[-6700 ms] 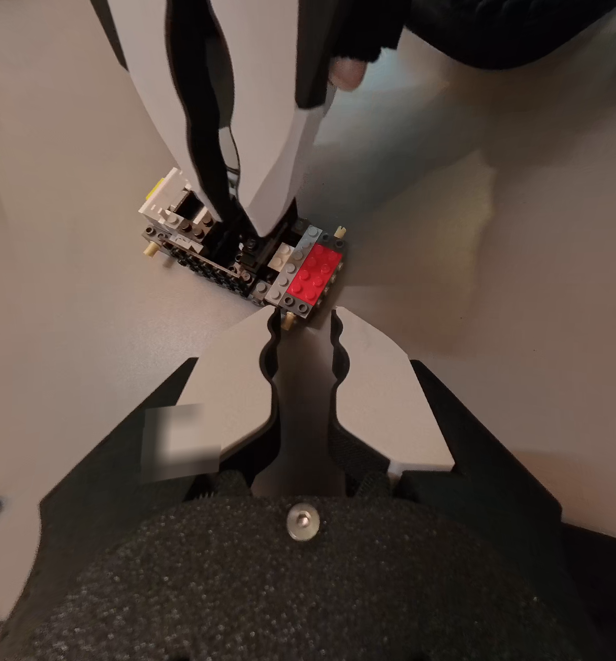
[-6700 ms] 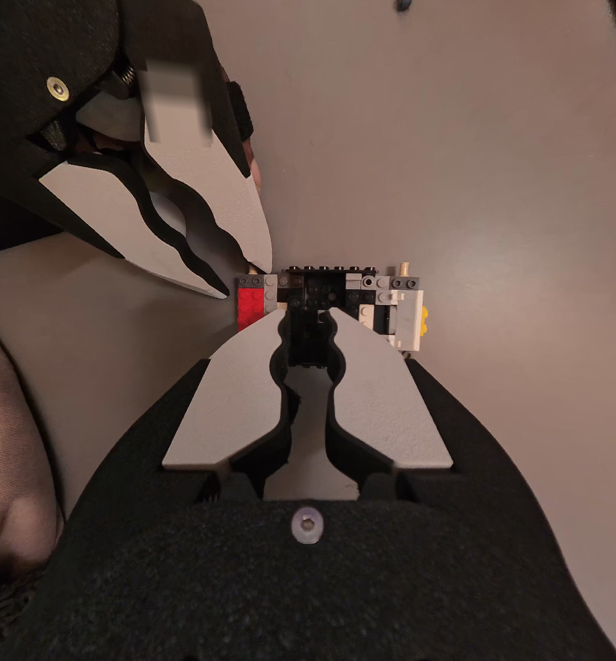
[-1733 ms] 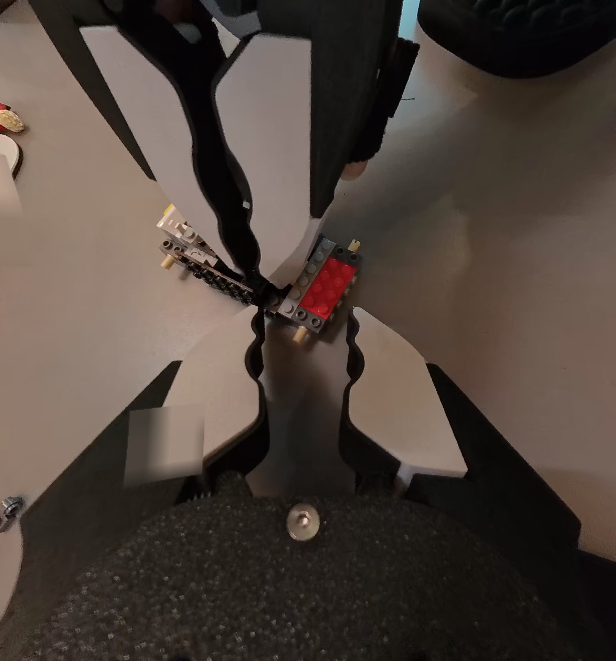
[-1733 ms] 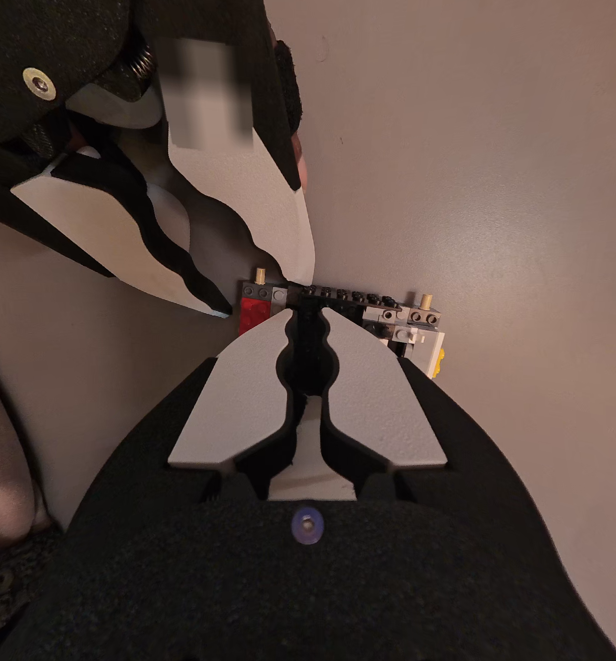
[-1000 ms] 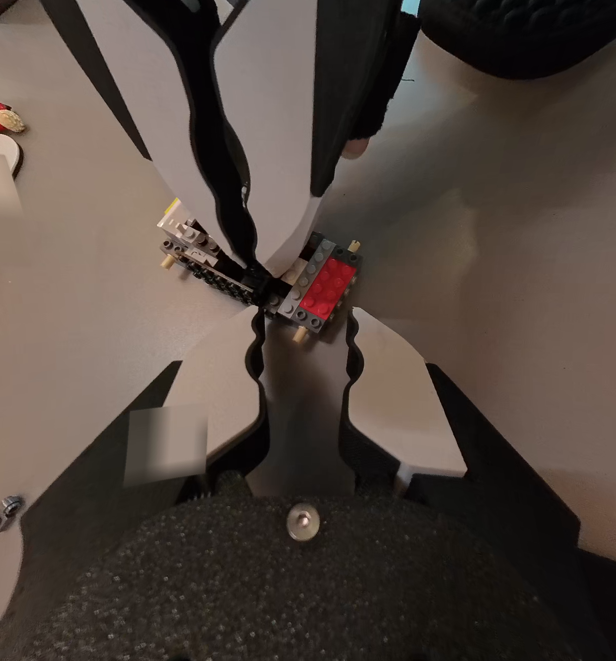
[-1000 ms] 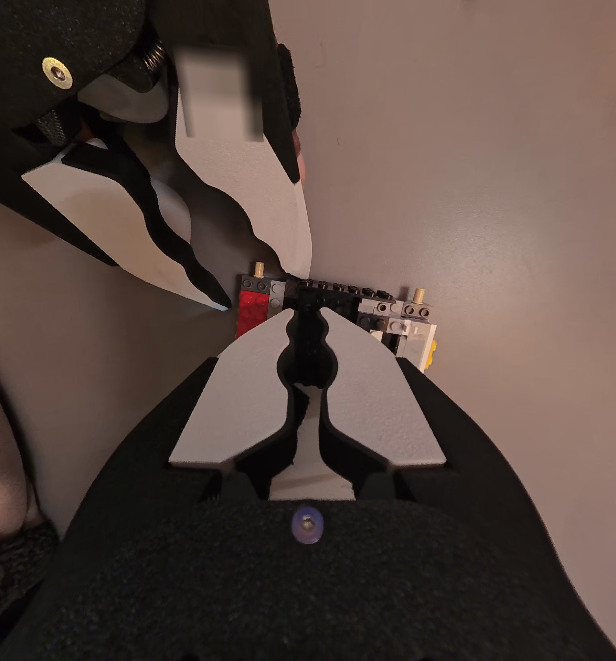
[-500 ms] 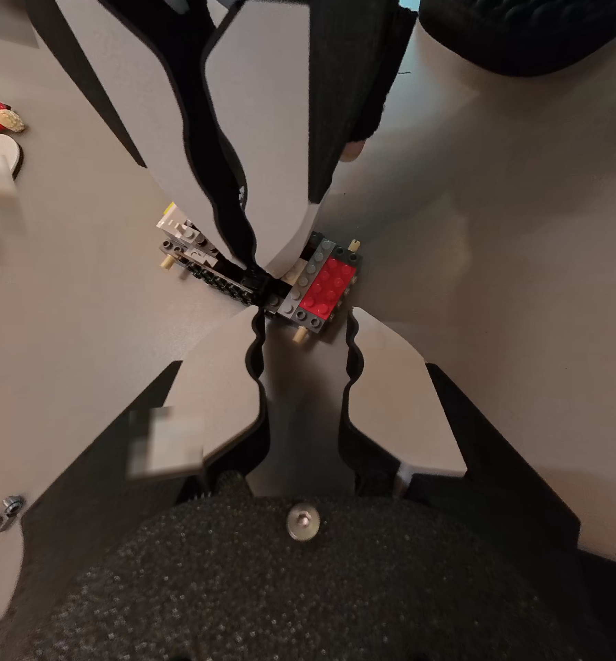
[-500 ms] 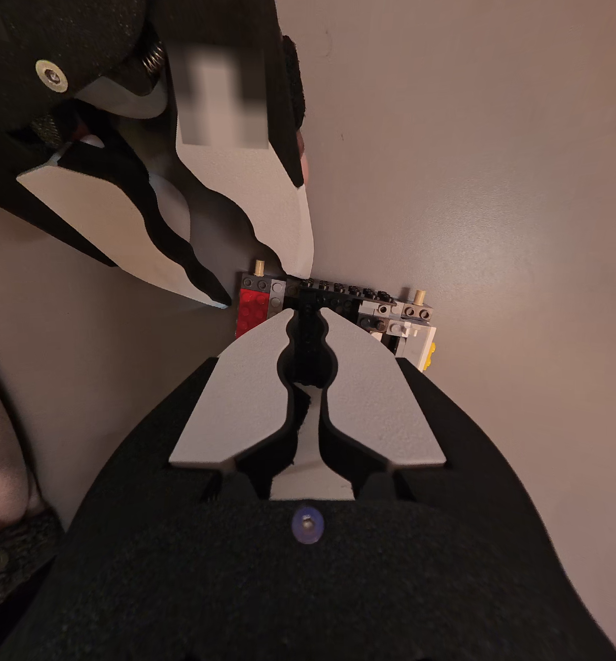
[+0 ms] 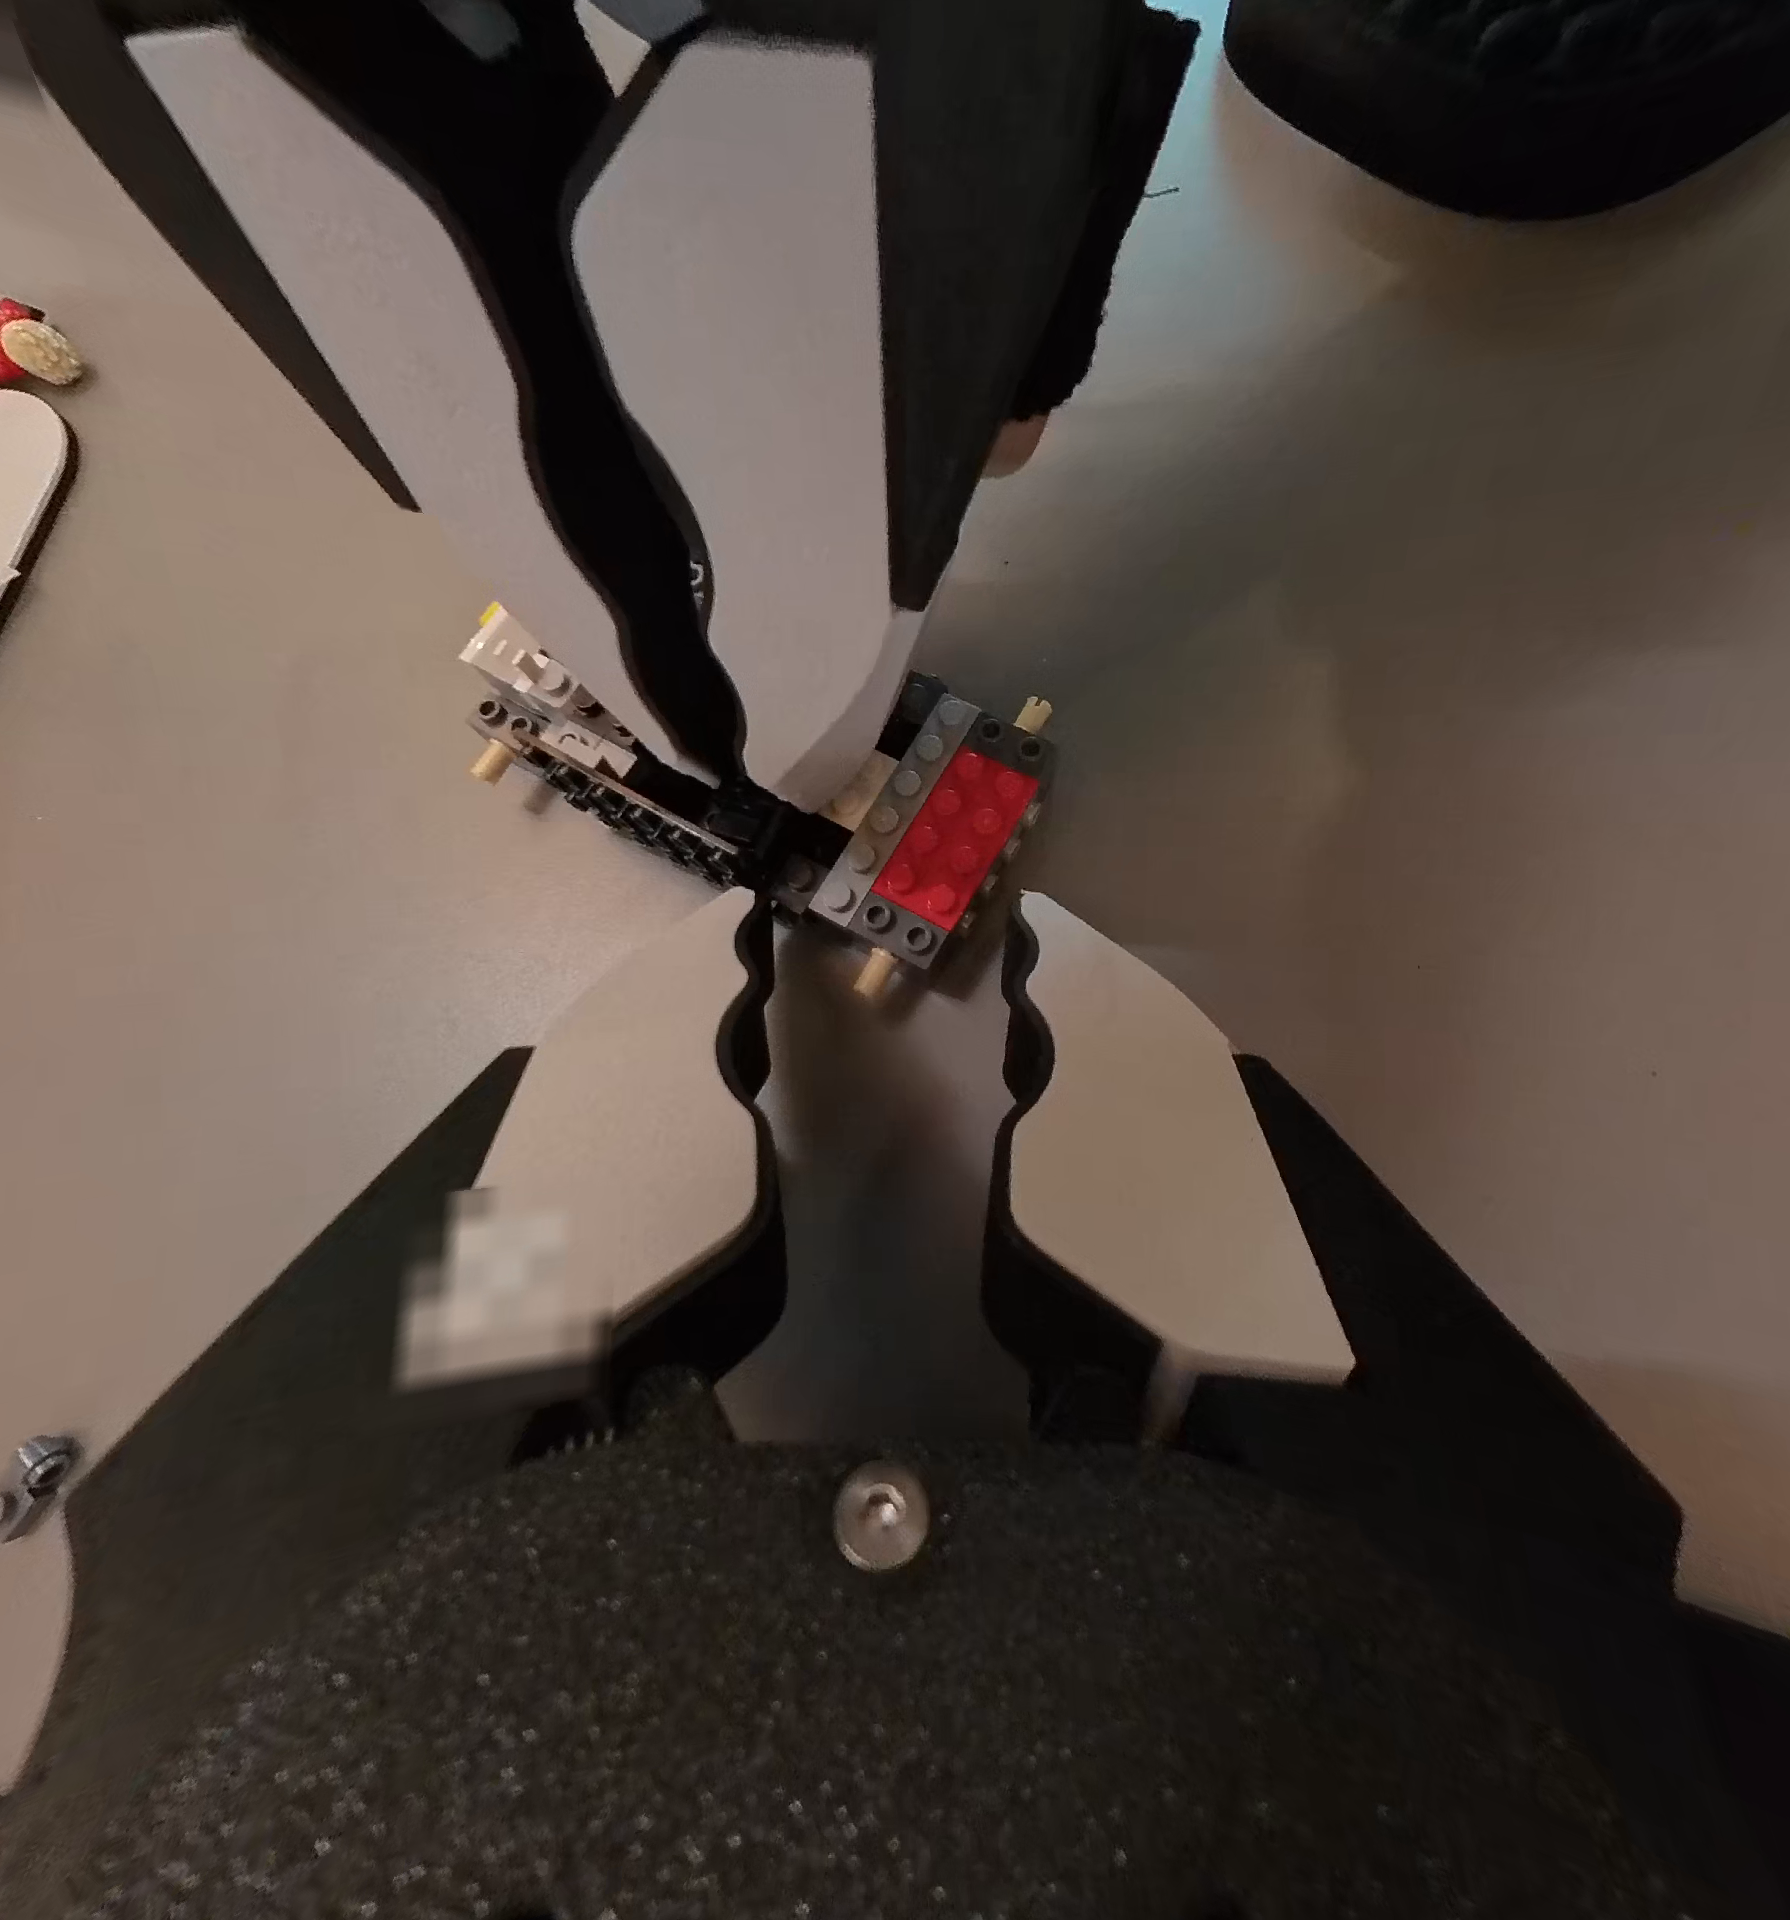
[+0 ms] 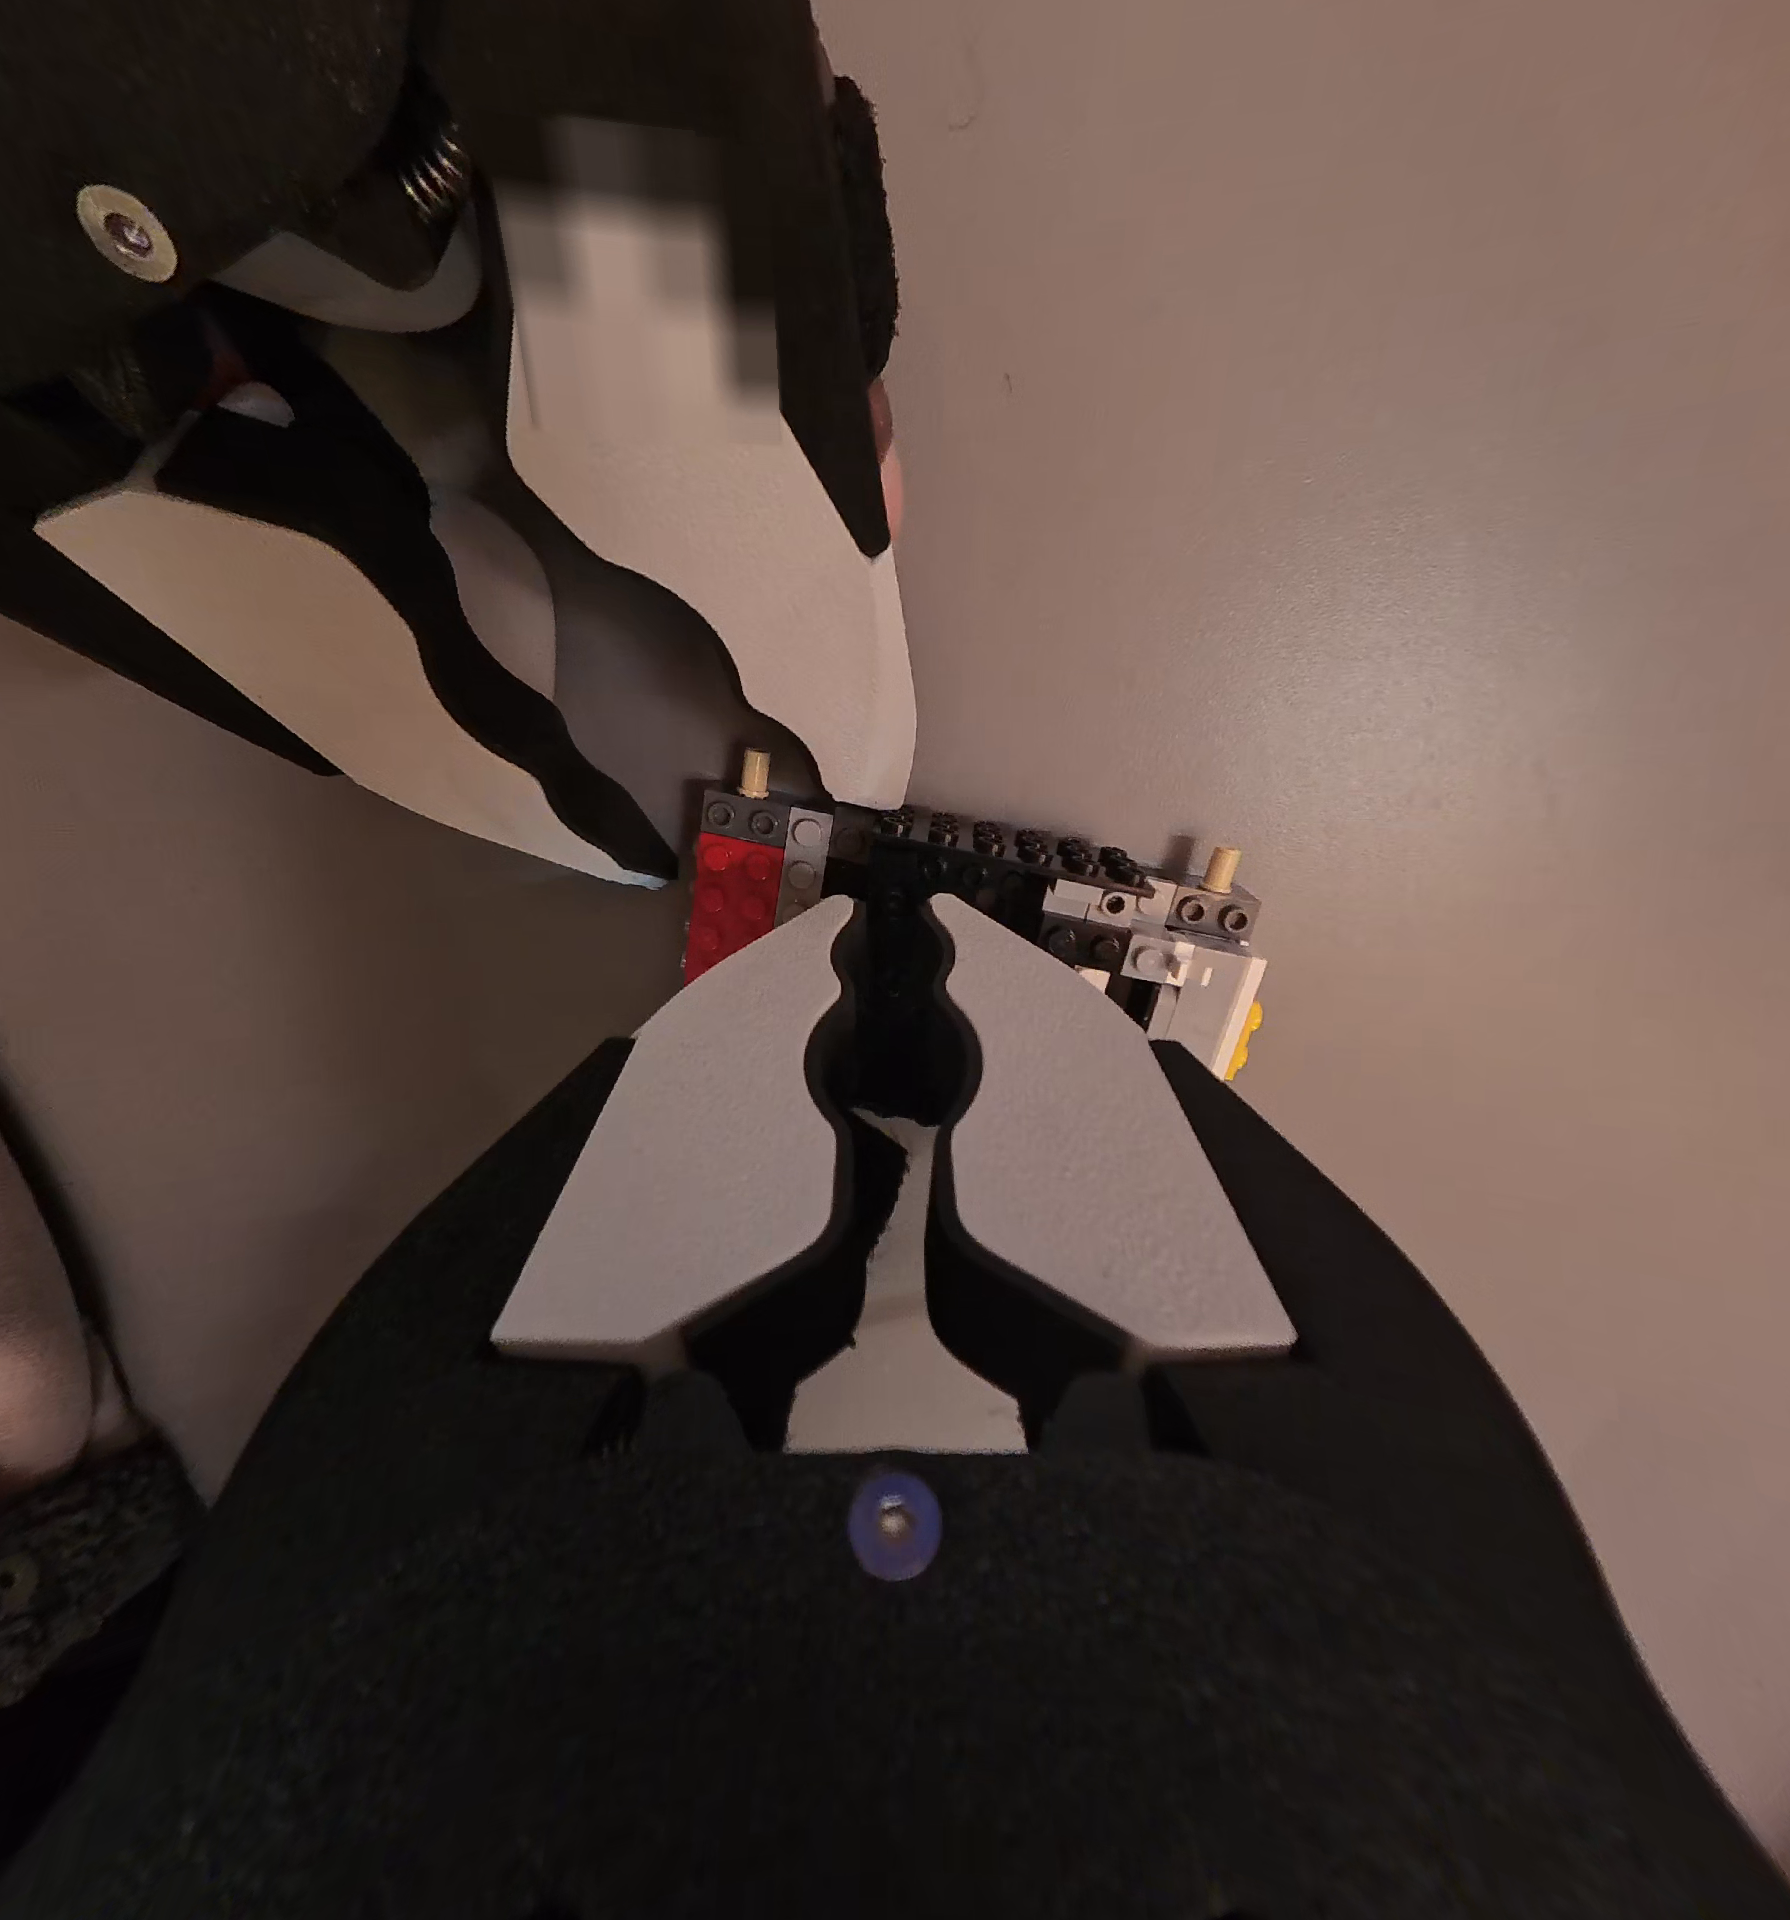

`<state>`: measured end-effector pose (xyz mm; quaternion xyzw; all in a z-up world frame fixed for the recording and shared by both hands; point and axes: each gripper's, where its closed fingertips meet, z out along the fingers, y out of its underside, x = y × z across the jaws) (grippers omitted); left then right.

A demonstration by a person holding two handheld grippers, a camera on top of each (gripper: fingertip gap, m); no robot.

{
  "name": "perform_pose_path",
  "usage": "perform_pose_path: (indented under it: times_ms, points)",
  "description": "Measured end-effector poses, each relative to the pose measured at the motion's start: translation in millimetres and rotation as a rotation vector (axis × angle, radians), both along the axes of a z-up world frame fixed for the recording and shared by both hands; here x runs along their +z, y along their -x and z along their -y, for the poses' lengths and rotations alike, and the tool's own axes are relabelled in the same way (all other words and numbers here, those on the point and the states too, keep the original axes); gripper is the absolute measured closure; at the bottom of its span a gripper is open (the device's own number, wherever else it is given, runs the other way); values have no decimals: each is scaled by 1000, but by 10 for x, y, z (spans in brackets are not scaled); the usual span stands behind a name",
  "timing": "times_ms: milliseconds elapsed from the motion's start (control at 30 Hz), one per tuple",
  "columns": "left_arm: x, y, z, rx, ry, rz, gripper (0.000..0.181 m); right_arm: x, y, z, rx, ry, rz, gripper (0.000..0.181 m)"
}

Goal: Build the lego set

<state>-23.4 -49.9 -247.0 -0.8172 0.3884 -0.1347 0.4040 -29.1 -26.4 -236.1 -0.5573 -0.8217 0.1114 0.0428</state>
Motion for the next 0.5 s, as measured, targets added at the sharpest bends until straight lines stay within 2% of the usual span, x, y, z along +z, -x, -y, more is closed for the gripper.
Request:
perform_pose_path:
  times_ms: [500]
  points:
    - [-1,-2,10,0,-4,-3,139,-1,4,3,6,-20,-32,174]
